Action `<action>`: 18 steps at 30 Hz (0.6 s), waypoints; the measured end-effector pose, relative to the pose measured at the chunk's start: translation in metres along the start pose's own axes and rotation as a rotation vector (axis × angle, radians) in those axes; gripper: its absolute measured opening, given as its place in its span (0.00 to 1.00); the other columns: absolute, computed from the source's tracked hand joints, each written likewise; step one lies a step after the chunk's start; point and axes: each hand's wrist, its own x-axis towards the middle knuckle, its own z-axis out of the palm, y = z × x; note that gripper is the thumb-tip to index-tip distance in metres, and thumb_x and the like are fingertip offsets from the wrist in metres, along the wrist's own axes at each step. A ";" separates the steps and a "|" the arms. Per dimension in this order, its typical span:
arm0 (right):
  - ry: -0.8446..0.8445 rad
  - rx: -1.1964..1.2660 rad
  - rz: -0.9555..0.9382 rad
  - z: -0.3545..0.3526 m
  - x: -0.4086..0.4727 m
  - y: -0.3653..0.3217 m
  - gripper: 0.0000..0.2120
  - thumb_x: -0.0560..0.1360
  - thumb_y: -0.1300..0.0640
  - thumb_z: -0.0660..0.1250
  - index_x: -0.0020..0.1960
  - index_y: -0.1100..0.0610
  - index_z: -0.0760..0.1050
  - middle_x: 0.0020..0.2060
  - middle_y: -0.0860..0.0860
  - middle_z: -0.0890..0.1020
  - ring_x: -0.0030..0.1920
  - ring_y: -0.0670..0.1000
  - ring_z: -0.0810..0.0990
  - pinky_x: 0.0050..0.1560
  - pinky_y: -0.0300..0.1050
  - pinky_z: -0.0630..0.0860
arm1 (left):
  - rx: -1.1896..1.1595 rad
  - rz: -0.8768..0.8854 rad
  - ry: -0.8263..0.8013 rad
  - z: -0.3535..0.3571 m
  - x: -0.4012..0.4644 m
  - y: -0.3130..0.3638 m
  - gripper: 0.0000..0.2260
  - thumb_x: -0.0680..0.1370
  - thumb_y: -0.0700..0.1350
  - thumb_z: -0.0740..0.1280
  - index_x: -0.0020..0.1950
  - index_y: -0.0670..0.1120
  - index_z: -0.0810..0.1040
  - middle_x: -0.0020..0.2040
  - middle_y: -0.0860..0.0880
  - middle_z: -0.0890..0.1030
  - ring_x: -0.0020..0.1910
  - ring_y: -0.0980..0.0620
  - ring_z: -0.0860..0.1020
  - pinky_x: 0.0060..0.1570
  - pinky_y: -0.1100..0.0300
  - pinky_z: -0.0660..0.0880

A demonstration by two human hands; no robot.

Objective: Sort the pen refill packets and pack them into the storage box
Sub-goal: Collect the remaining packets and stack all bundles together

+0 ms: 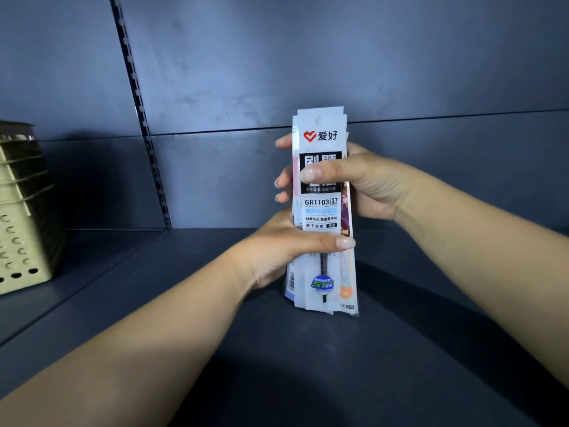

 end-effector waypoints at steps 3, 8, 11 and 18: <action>-0.036 -0.055 0.047 -0.001 -0.002 0.007 0.17 0.62 0.66 0.66 0.51 0.55 0.73 0.34 0.51 0.84 0.39 0.50 0.84 0.41 0.44 0.80 | -0.025 -0.023 0.029 0.002 0.000 -0.005 0.10 0.64 0.36 0.69 0.43 0.47 0.80 0.38 0.48 0.85 0.42 0.50 0.84 0.44 0.57 0.80; -0.004 -0.034 -0.031 -0.003 0.000 -0.002 0.10 0.62 0.68 0.67 0.42 0.58 0.76 0.34 0.52 0.85 0.39 0.50 0.84 0.41 0.44 0.81 | 0.007 0.084 0.131 0.001 0.006 0.001 0.07 0.63 0.37 0.70 0.37 0.47 0.80 0.34 0.50 0.84 0.37 0.52 0.82 0.43 0.56 0.80; 0.004 -0.062 0.035 -0.004 0.000 0.007 0.10 0.63 0.68 0.65 0.42 0.57 0.76 0.36 0.51 0.85 0.40 0.50 0.84 0.45 0.46 0.81 | 0.029 -0.012 0.070 0.002 0.004 -0.007 0.08 0.64 0.37 0.69 0.41 0.46 0.79 0.36 0.49 0.85 0.40 0.51 0.83 0.44 0.55 0.80; 0.058 -0.058 0.145 -0.001 -0.013 0.025 0.11 0.60 0.65 0.68 0.41 0.57 0.75 0.34 0.50 0.85 0.38 0.47 0.84 0.43 0.39 0.80 | -0.088 -0.122 0.050 0.014 0.002 -0.012 0.13 0.62 0.39 0.69 0.45 0.47 0.76 0.30 0.55 0.82 0.32 0.56 0.81 0.41 0.56 0.80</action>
